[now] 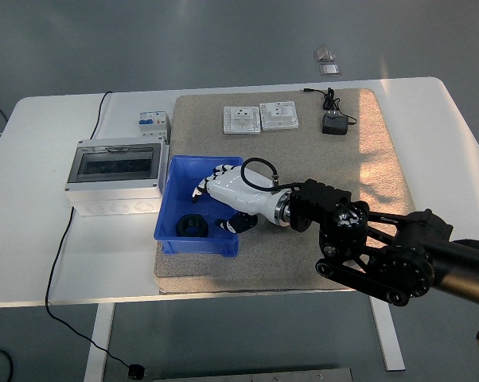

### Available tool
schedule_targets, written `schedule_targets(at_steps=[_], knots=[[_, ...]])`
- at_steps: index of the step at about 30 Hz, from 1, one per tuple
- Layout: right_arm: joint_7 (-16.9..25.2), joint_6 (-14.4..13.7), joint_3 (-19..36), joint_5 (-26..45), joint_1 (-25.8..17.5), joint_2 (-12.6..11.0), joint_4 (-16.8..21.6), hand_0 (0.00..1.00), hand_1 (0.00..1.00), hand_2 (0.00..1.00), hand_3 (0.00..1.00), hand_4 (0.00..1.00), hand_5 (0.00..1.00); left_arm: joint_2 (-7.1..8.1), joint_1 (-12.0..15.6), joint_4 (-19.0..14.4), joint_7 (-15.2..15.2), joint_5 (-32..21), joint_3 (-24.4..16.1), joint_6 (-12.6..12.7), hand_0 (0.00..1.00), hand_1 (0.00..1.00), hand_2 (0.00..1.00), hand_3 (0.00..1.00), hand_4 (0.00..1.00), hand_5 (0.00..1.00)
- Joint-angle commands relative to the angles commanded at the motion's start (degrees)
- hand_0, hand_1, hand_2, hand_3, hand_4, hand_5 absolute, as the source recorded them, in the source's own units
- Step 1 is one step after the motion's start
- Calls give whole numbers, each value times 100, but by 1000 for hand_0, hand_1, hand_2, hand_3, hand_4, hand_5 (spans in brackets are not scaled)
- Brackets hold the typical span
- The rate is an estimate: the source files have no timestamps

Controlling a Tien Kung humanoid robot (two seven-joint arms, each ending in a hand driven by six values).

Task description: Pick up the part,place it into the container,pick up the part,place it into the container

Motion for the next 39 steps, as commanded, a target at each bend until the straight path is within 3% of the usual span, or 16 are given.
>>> schedule_targets(at_steps=[3,6,10,11,16,17,20,22,23,34,35,39], knots=[[44,-325,339,269,-239,-155,111,998,881,864,806,571,59,-3,7,0,-8,-18,13,2,721,712,726,756,812,704],[-194,-553,760,432,-508,-369,210,995,866,877,844,575,46,-14,20,0,-20,-64,36,6,721,712,724,755,813,703],[-629,-211,1218,545,-810,-520,324,995,866,877,844,575,46,-14,24,0,-21,-52,34,1,721,712,724,755,813,703],[-749,-108,1322,563,-898,-531,369,921,802,871,872,581,53,-17,29,0,-21,-64,41,1,721,711,723,755,814,702],[-1278,335,1487,615,-1141,-521,461,921,802,871,872,581,53,-28,38,0,-16,-59,54,-2,721,711,723,755,814,702],[-1354,406,1471,629,-1154,-523,470,883,759,893,927,680,93,-28,38,0,-16,-60,57,-2,721,711,723,753,814,702],[-1534,568,1414,659,-1170,-522,487,883,759,893,927,680,93,-27,38,0,-16,-63,64,-2,721,711,723,753,814,702],[-1620,632,1368,664,-1163,-520,491,883,759,893,927,680,93,-27,35,0,-17,-62,64,-3,721,711,723,753,814,702],[-1652,656,1347,664,-1155,-519,488,869,752,902,946,758,158,-27,34,0,-19,-63,63,-3,721,711,722,753,814,702],[-1895,796,965,640,-959,-466,289,876,750,902,956,776,176,-24,9,0,-23,-49,50,-6,721,711,722,752,814,702],[-1906,792,927,635,-941,-459,271,836,683,878,936,752,161,-23,8,0,-22,-46,48,-7,721,711,722,752,814,701],[-1906,689,762,573,-879,-429,203,836,683,878,936,752,161,-19,4,0,-21,-30,38,-8,721,711,722,752,814,701]])
